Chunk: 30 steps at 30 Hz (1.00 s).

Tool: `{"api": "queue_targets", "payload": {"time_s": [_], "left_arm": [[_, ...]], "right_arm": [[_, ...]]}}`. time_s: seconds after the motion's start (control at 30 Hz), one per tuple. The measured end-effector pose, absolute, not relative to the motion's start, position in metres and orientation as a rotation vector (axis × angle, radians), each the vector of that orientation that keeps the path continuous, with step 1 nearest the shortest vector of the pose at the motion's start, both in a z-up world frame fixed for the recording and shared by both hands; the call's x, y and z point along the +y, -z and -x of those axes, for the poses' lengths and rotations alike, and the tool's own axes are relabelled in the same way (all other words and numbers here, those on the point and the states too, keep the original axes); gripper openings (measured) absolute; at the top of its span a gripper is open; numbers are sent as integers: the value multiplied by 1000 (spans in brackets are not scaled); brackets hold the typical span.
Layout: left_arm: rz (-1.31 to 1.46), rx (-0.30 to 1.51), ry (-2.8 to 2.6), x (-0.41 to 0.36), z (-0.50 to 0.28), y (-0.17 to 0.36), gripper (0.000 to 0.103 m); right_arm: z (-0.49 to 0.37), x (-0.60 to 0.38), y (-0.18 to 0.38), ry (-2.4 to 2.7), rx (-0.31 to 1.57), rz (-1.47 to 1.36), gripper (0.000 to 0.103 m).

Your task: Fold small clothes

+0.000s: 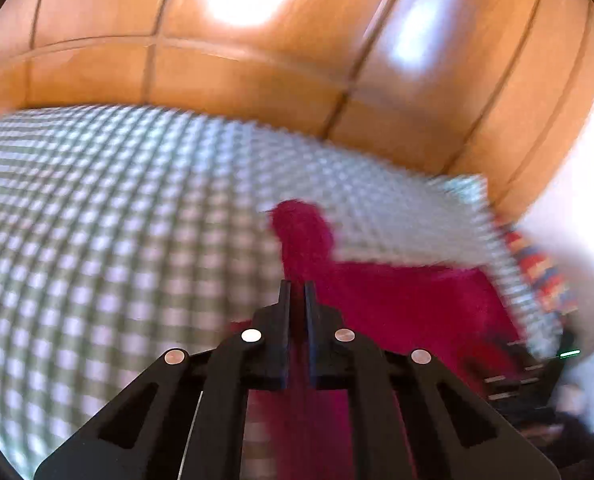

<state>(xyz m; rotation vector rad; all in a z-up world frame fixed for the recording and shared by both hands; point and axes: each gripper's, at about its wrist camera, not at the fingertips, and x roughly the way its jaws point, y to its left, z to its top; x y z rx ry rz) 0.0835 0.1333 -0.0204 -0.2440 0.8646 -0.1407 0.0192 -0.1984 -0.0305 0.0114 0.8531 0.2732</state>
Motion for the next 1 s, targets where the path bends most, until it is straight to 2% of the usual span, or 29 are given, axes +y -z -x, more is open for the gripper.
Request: {"api": "queue_targets", "payload": {"time_s": [0.1,0.2,0.3,0.37,0.57,0.7,0.8,0.87,0.9,0.97,1.0], "left_arm": [[225,1011,89,133,-100,65,5],[236,986,63,130,-97,63,6],[199,976,0,123,-90,47,13],[168,941,-24,120,-77,32,23],[171,832,26,102,-34,7,24],[168,825,73,84,-20,10,24],[122,842,98,69,-15,17,24],[95,855,95,63,-19,25,24],[63,865,83,61,-21,29,24],[19,881,50,60,-23,35,24],[25,894,37,63,-26,40,24]], "right_arm": [[-18,-197,31,-270,848,-8,101],[-18,-198,31,-271,849,-7,101],[-19,-200,25,-279,871,-7,101],[-18,-208,15,-300,890,-38,97],[-9,-285,-18,-147,844,-209,67],[-9,-332,-11,-44,888,-313,62],[-11,-338,7,-55,945,-319,54],[-12,-332,8,-91,945,-310,25],[-12,-328,3,-80,939,-280,22],[-14,-323,-12,-71,895,-227,7],[-17,-328,-19,-66,872,-243,7]]}}
